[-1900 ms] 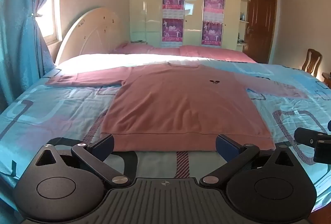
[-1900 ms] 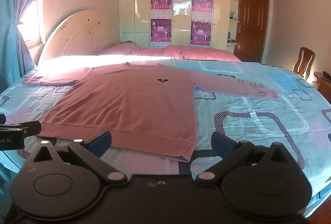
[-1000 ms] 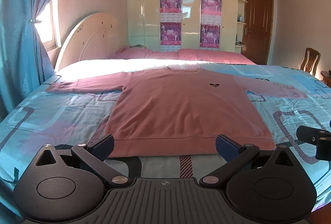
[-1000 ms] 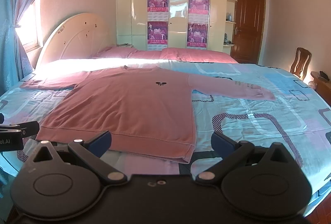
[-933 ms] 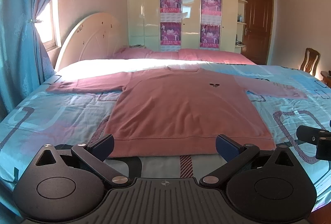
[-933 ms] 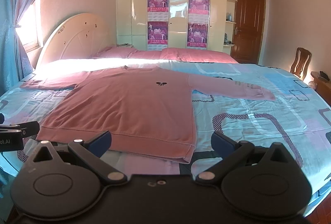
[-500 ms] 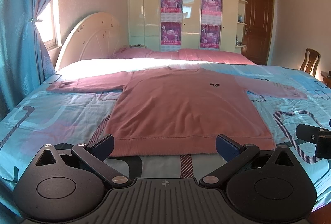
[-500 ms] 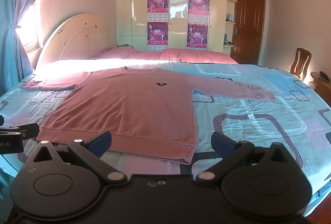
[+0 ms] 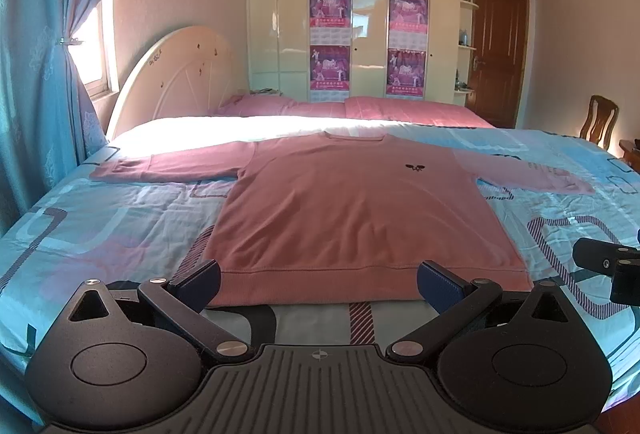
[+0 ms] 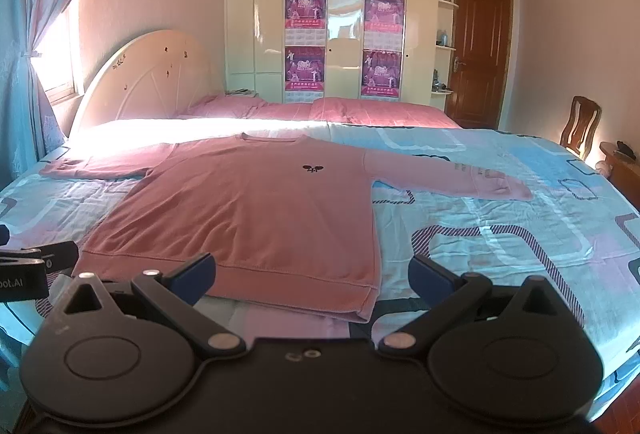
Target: Fold small clothes
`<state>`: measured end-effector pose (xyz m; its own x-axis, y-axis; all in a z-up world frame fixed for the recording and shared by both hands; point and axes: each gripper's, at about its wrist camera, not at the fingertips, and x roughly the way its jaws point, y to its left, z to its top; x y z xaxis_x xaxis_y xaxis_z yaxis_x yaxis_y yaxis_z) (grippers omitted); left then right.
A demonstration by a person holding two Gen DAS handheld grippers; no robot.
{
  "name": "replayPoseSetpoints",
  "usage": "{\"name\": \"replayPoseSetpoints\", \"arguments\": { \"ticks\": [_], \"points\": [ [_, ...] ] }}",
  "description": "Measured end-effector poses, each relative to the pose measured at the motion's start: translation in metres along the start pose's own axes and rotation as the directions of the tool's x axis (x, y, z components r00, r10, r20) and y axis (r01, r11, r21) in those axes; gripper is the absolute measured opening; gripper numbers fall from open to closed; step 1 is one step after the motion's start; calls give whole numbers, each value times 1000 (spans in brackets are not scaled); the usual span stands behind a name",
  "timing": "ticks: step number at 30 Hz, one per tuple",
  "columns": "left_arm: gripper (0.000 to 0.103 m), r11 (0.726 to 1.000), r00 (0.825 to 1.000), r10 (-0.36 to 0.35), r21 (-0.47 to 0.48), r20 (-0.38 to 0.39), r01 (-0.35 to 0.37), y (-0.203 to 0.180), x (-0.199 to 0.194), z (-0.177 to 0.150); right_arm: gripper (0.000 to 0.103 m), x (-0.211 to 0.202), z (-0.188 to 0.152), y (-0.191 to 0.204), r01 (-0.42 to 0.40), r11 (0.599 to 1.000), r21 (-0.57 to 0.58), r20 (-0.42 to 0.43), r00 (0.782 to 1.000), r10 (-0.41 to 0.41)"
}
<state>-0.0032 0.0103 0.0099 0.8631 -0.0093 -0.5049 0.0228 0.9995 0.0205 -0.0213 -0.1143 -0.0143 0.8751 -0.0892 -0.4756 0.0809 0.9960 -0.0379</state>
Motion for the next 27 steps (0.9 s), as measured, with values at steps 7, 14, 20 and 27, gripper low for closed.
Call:
{"name": "replayPoseSetpoints", "arguments": {
  "ticks": [7, 14, 20, 27],
  "points": [
    [103, 1000, 1000, -6, 2, 5, 6, 1, -1, 0, 102, -1, 0, -1, 2, 1000, 4, 4, 1000, -2],
    [103, 1000, 1000, -6, 2, 6, 6, 1, -1, 0, 102, -2, -1, -1, 4, 1000, 3, 5, 1000, -4],
    [103, 1000, 1000, -5, -1, 7, 5, 2, -2, -1, 102, -2, -1, -1, 1, 1000, 3, 5, 1000, -1],
    [103, 1000, 1000, -4, -2, 9, 4, 2, -3, -1, 102, -6, -1, -1, 1, 1000, -1, 9, 1000, -1]
  ]
}}
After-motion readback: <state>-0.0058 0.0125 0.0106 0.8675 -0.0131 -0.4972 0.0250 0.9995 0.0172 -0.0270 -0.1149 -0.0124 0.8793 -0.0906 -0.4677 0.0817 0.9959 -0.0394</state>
